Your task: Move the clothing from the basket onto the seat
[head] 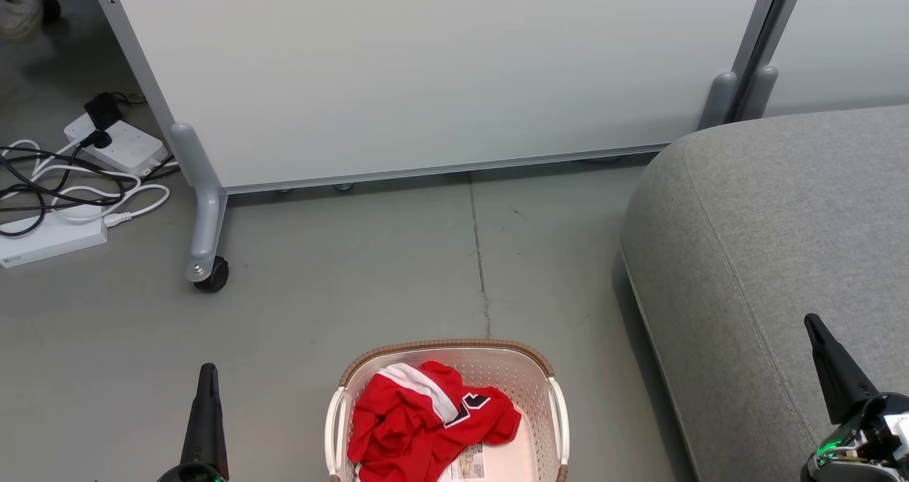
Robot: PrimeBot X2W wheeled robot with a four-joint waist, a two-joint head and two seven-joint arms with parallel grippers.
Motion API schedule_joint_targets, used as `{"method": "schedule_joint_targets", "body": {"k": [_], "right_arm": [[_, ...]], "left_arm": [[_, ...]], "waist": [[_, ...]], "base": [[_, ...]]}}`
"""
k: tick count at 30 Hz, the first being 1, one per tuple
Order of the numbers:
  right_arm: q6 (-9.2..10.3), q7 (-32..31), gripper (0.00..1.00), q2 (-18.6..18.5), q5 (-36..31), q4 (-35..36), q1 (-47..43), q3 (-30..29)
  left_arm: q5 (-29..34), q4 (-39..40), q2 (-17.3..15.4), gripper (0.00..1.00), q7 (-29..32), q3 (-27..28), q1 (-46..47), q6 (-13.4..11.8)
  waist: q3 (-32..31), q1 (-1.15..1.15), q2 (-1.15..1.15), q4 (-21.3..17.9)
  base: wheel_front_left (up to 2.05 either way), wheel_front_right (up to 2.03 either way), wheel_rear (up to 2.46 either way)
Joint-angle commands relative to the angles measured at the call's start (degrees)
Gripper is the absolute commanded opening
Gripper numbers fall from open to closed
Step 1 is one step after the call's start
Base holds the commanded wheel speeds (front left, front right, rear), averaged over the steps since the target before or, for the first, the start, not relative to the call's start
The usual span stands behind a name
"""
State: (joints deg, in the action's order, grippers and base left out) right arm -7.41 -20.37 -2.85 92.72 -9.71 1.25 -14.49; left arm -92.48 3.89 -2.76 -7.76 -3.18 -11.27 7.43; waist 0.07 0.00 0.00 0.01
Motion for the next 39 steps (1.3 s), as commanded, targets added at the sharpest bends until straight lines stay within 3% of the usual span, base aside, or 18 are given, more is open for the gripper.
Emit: {"method": "schedule_joint_targets", "body": {"k": [1,39], "right_arm": [[-0.17,-0.1,0.0,-0.1,-0.2,0.0,0.5,-0.2],[-0.17,-0.1,0.0,-0.1,-0.2,0.0,0.5,-0.2]], "left_arm": [[-0.1,0.2,-0.1,0.0,0.1,0.2,-0.3,0.3],[-0.1,0.2,-0.1,0.0,0.0,0.2,-0.3,0.3]], "waist": [[0.0,0.0,0.0,0.0],[0.0,0.0,0.0,0.0]], "base": [[0.0,0.0,0.0],[0.0,0.0,0.0]]}}
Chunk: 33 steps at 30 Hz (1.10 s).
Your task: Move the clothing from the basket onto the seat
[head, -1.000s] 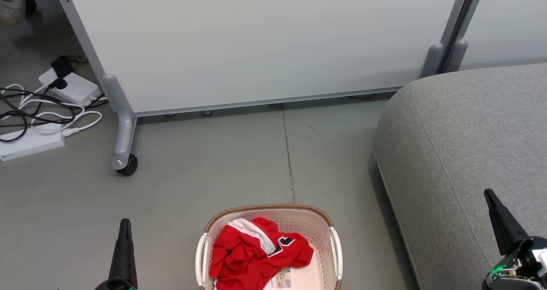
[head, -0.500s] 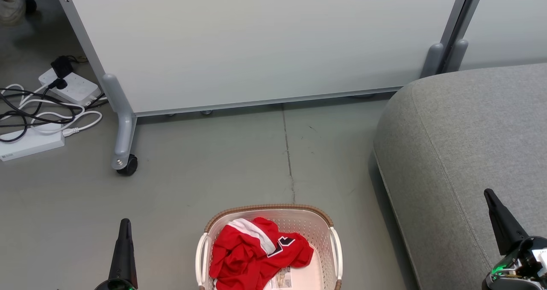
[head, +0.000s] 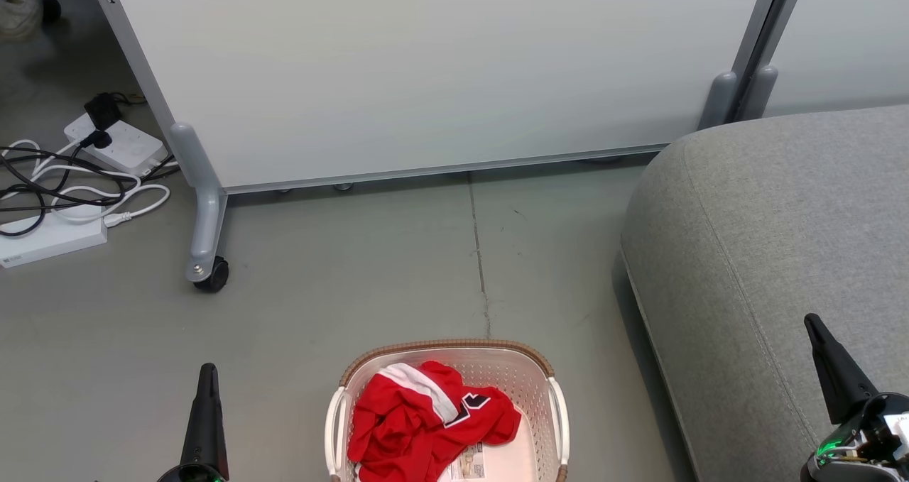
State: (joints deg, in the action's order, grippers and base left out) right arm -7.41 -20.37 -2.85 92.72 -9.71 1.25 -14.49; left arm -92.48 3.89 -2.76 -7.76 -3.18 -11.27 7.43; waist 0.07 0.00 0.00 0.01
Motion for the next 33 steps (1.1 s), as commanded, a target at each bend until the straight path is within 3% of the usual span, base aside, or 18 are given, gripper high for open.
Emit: {"method": "schedule_joint_targets", "body": {"k": [1,23,24,33], "right_arm": [[-0.17,-0.1,0.0,-0.1,-0.2,0.0,0.5,-0.2],[-0.17,-0.1,0.0,-0.1,-0.2,0.0,0.5,-0.2],[0.0,0.0,1.0,0.0,0.0,-0.2,-0.1,0.0],[-0.01,3.5,1.0,0.3,-1.3,-0.6,0.7,2.9]], "left_arm": [[-0.1,0.2,-0.1,0.0,0.1,0.2,-0.3,0.3],[-0.1,0.2,-0.1,0.0,0.0,0.2,-0.3,0.3],[0.0,-0.2,0.0,1.0,0.0,0.0,0.0,0.0],[0.5,-1.7,-0.2,1.0,-0.2,0.0,2.0,0.0]], "waist": [[0.0,0.0,0.0,0.0],[0.0,0.0,0.0,0.0],[0.0,0.0,0.0,0.0],[0.0,0.0,0.0,0.0]], "base": [[0.0,0.0,0.0],[0.0,0.0,0.0],[0.0,0.0,0.0],[0.0,0.0,0.0]]}}
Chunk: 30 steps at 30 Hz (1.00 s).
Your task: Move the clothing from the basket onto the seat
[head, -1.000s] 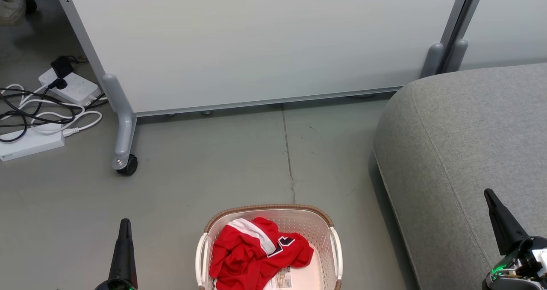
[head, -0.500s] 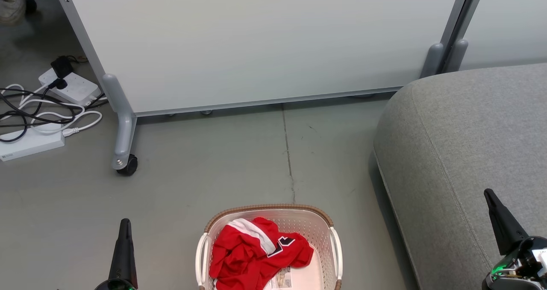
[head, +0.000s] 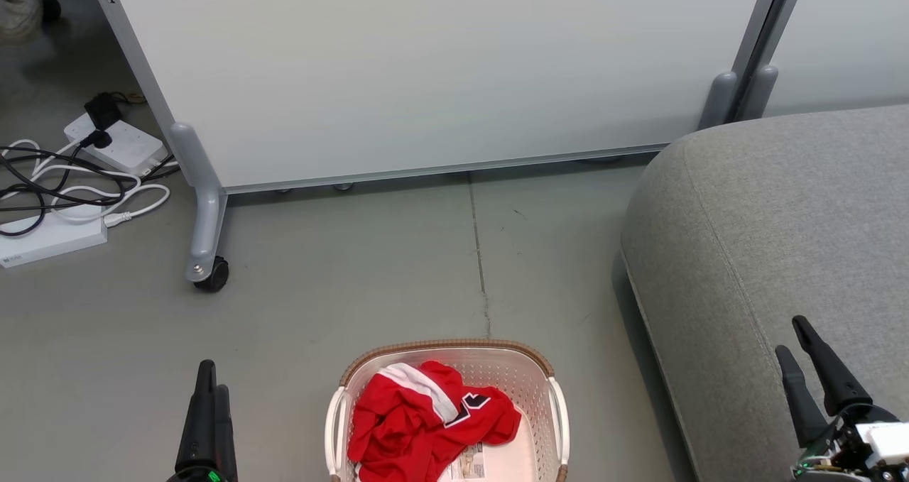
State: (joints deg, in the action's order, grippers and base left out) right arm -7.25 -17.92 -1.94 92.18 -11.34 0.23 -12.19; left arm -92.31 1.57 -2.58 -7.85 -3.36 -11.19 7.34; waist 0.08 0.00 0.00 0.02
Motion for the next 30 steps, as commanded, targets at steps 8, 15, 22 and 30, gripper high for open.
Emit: {"method": "schedule_joint_targets", "body": {"k": [8,15,22,30], "right_arm": [[-0.19,4.4,1.0,-1.1,-4.1,0.6,3.0,3.4],[-0.2,7.4,1.0,-1.2,-12.6,1.7,4.1,4.5],[-0.22,10.1,1.0,-1.1,-24.4,3.8,4.8,5.9],[-0.24,12.9,1.0,-1.2,-36.4,5.9,5.3,7.7]], "left_arm": [[1.6,-0.1,-1.0,1.0,-0.7,0.0,3.7,0.1],[6.7,-1.0,-2.6,1.0,-1.9,-0.4,5.4,0.1],[16.0,-1.4,-2.7,1.0,-2.5,1.1,7.2,-0.1],[26.2,-1.6,-3.1,1.0,-3.1,1.7,8.7,-0.3]], "waist": [[0.0,0.0,0.0,0.1],[0.0,0.0,0.0,0.2],[-0.1,0.0,0.0,0.5],[-0.1,0.0,0.0,0.8]], "base": [[0.0,0.0,0.0],[0.0,0.0,0.0],[0.0,0.0,0.0],[0.0,0.0,0.0]]}}
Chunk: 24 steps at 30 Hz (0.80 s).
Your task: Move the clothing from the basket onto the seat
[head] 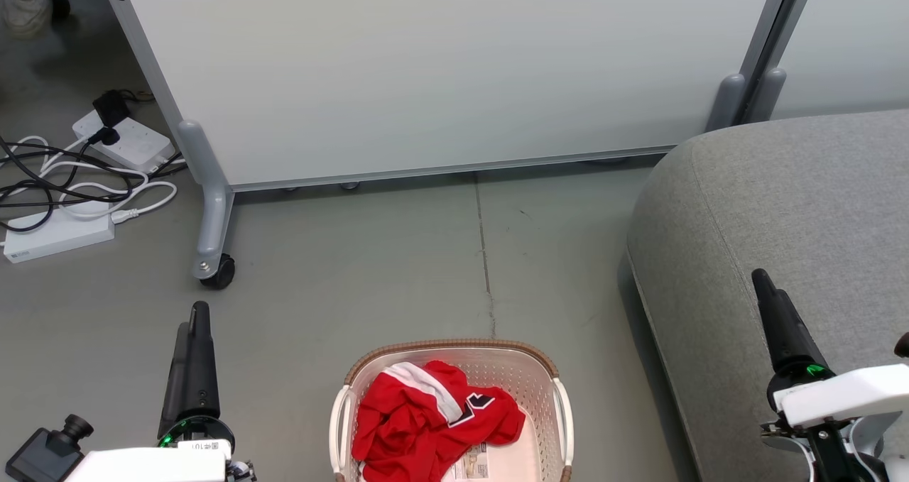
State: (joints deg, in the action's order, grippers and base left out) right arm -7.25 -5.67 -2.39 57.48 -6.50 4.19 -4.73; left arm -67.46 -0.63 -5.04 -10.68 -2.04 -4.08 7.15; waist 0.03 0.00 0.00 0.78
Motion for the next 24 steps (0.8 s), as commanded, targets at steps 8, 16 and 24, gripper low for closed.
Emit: {"method": "schedule_joint_targets", "body": {"k": [8,16,24], "right_arm": [[-0.26,3.2,1.0,-1.2,-13.4,2.9,2.0,2.8],[-0.27,5.7,1.0,-1.5,-22.3,3.4,2.3,4.6],[-0.29,7.9,1.0,-1.5,-29.4,2.6,2.9,6.0]], "left_arm": [[10.4,-0.2,-1.6,1.0,-0.8,0.2,2.7,-1.2],[19.0,-0.6,-3.2,1.0,-1.0,-0.9,3.6,-3.3],[25.6,-1.2,-4.9,1.0,0.4,-1.7,4.2,-4.7]], "waist": [[-0.1,0.0,0.0,0.3],[-0.3,0.0,0.0,0.7],[-0.5,0.0,0.0,1.0]], "base": [[0.0,0.0,0.0],[0.0,0.0,0.0],[0.0,0.0,0.0]]}}
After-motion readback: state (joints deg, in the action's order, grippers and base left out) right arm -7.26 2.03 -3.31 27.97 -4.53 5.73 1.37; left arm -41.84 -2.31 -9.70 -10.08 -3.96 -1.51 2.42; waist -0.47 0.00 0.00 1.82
